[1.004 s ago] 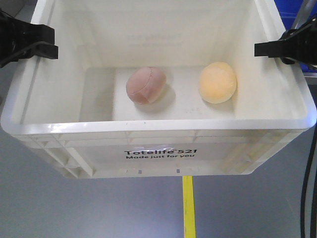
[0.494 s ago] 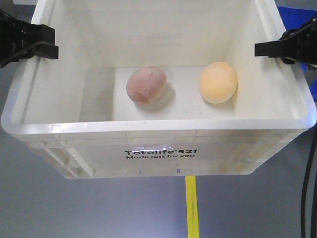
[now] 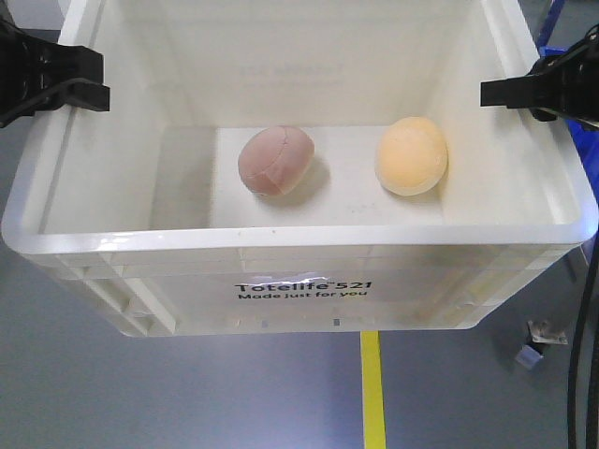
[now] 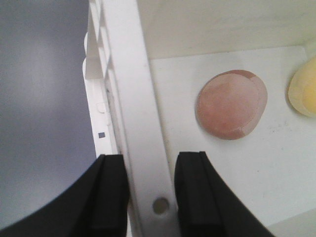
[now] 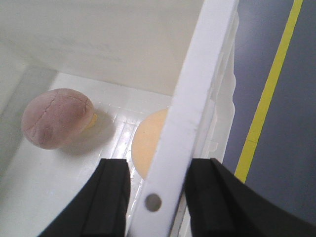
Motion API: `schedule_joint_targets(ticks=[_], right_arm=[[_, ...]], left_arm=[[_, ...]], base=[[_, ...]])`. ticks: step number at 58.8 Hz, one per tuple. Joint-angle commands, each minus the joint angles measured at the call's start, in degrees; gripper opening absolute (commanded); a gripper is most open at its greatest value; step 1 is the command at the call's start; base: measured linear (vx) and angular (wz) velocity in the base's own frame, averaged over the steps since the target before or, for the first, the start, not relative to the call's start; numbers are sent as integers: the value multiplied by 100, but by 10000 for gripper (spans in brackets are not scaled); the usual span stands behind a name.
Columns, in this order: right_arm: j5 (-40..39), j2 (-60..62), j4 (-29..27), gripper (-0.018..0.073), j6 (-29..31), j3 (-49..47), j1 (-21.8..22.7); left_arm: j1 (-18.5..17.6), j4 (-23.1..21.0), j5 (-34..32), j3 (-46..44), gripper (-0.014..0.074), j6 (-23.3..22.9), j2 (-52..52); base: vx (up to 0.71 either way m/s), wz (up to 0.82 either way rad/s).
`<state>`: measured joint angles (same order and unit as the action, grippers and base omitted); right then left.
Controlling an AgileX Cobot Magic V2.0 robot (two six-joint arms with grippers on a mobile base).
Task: Place moving items into box and shelve
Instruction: 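Keep holding the crate rims with both grippers during driving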
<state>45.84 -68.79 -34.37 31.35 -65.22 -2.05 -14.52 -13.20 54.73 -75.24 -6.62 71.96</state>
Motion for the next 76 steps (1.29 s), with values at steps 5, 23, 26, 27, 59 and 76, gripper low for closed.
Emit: schedule_joint_targets(ticks=[5, 23, 26, 27, 59, 76], right_arm=[[-237, 233, -622, -6, 250, -281, -25], [-238, 233, -622, -6, 250, -281, -25], [-238, 233, -622, -6, 250, -281, -25], [-238, 233, -622, -6, 250, -281, -25], [-232, 233, -627, -6, 250, -281, -25], [-232, 233, -627, -6, 250, -281, -25]], left_arm=[[-36, -379, -809, -294, -6, 55, -204], [-36, -374, -798, -294, -6, 55, -198], [-36, -380, -787, -294, -6, 55, -198], [-36, -380, -787, -294, -6, 55, -198], [-36, -381, -788, -294, -6, 55, -171], [-36, -381, -788, -294, -6, 55, -171]], base=[[53, 3], [52, 1], [52, -3], [52, -3], [53, -4], [52, -4]])
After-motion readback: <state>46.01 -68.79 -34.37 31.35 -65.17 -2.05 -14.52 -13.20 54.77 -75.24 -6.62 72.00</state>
